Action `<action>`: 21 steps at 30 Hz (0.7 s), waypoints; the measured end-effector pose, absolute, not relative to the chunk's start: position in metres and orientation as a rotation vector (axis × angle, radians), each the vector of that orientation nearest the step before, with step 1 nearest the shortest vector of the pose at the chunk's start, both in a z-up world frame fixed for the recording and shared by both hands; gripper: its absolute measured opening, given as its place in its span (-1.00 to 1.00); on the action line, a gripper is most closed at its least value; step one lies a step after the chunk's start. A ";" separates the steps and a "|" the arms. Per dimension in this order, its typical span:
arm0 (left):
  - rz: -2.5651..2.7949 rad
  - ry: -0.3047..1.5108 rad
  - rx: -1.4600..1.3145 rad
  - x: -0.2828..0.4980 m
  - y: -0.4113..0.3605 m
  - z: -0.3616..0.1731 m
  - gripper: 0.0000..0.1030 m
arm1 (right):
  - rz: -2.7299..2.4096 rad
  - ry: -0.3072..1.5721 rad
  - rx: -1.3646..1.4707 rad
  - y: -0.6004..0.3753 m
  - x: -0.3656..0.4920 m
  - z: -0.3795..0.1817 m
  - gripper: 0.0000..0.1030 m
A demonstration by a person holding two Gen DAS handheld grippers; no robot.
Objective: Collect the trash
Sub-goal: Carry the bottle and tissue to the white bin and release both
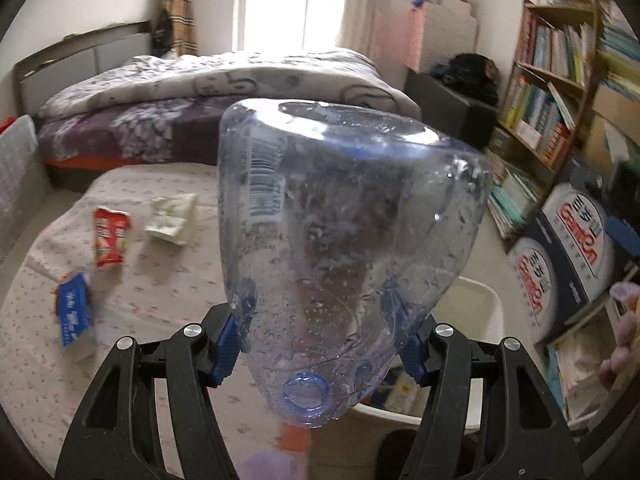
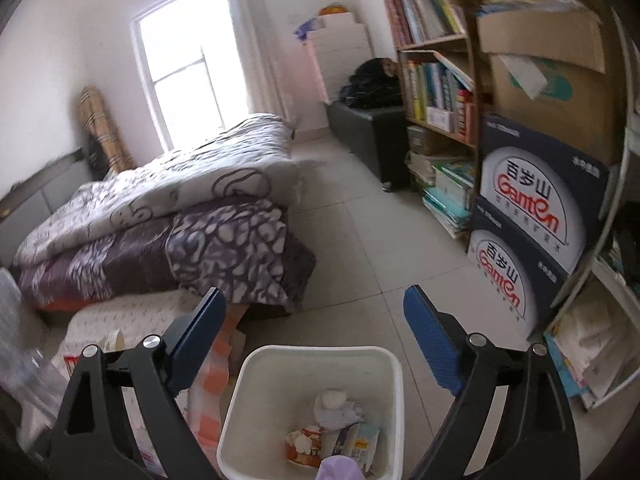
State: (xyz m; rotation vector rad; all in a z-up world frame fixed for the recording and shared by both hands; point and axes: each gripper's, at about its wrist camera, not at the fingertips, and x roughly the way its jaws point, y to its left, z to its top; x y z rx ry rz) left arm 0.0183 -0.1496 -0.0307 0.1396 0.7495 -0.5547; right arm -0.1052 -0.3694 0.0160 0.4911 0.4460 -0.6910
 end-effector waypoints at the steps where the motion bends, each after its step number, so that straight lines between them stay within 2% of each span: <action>1: -0.569 0.758 0.144 0.016 -0.157 -0.033 0.19 | -0.695 0.442 0.501 -0.372 -0.107 0.017 0.71; 15: -0.708 0.783 0.186 -0.015 -0.237 -0.032 0.22 | -0.753 0.367 0.622 -0.410 -0.138 0.024 0.72; 16: -0.713 0.787 0.184 -0.015 -0.240 -0.031 0.26 | -0.759 0.362 0.630 -0.413 -0.140 0.024 0.72; 18: -0.720 0.796 0.184 -0.015 -0.246 -0.030 0.52 | -0.772 0.354 0.648 -0.417 -0.143 0.024 0.76; 21: -0.716 0.786 0.206 -0.016 -0.248 -0.028 0.59 | -0.775 0.353 0.672 -0.420 -0.143 0.023 0.77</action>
